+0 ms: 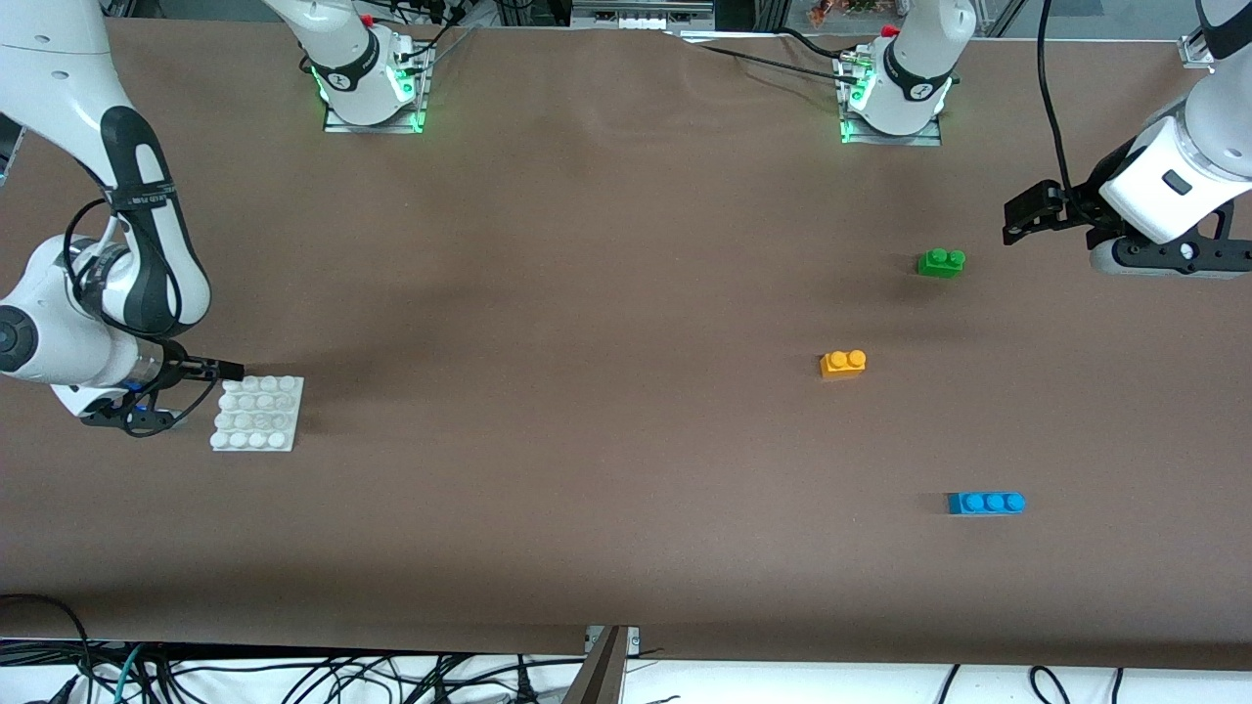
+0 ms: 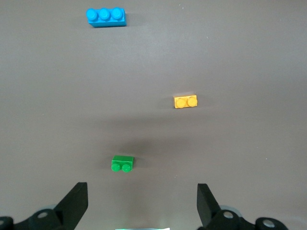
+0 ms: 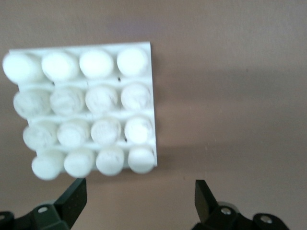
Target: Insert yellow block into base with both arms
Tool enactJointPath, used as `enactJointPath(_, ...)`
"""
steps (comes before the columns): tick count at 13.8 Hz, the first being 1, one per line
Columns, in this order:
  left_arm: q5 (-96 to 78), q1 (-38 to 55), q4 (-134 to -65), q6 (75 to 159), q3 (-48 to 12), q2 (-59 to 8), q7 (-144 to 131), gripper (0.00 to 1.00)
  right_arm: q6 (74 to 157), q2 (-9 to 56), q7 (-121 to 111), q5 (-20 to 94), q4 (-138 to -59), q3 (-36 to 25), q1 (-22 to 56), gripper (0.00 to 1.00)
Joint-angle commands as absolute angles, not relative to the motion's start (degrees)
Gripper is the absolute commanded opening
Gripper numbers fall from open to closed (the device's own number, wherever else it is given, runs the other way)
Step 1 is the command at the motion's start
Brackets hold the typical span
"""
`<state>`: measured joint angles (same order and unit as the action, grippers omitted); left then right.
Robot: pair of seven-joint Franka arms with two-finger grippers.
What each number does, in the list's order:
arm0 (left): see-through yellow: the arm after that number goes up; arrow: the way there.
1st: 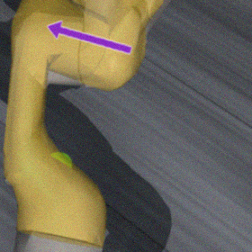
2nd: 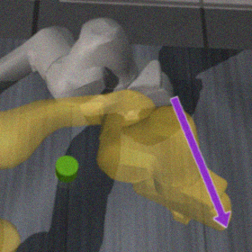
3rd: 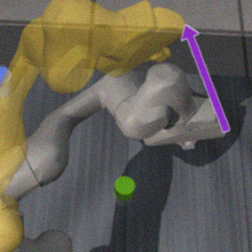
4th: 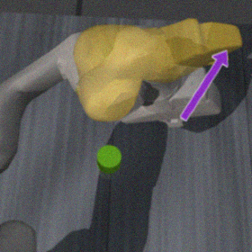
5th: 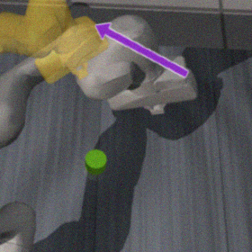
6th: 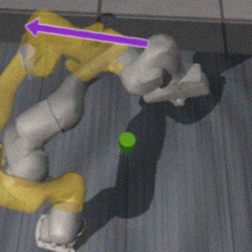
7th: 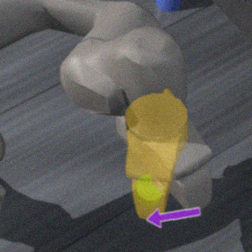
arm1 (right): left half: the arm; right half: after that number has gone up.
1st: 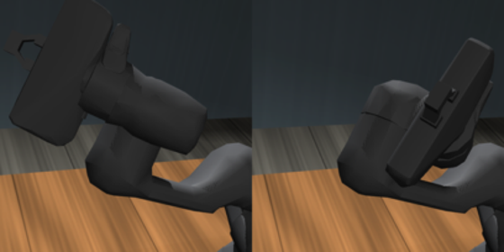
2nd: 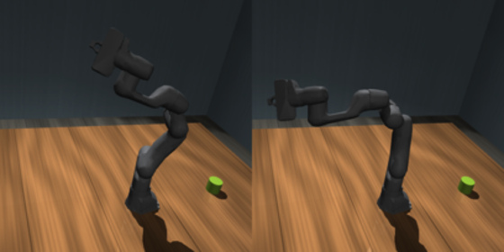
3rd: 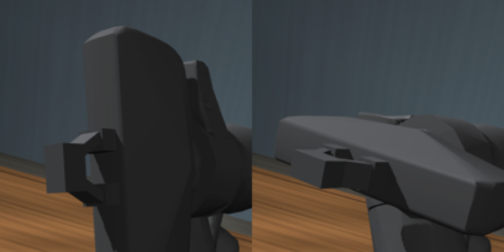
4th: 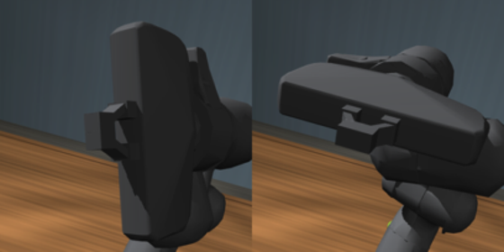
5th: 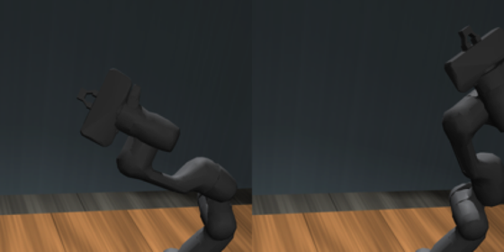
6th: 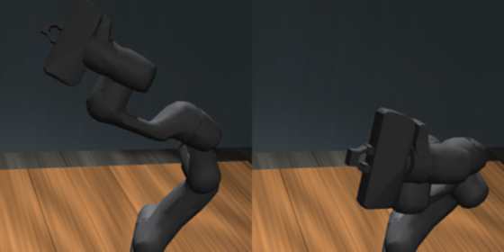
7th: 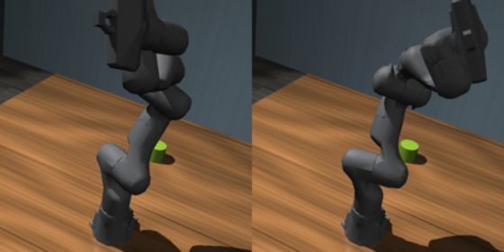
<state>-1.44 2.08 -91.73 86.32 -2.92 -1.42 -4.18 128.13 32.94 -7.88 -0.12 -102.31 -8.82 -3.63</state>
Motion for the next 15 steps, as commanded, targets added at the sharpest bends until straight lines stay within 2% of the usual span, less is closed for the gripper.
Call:
enactJointPath(1,-1.85,1.85,-89.82,84.9,-2.81,-2.29,-2.9,1.0,132.18,33.66,-5.81,0.62,-102.83,-8.18,-2.9,1.0)
enactJointPath(9,-1.93,1.85,-89.82,84.9,-2.81,-2.29,-2.9,1.0,137.54,36.03,-4.92,0.62,-102.66,-7.3,-2.37,1.0)
enactJointPath(15,-1.85,1.76,-89.91,84.9,-2.81,-2.29,-2.9,1.0,137.99,37.35,-5.27,0.53,-102.74,-6.59,-2.37,1.0)
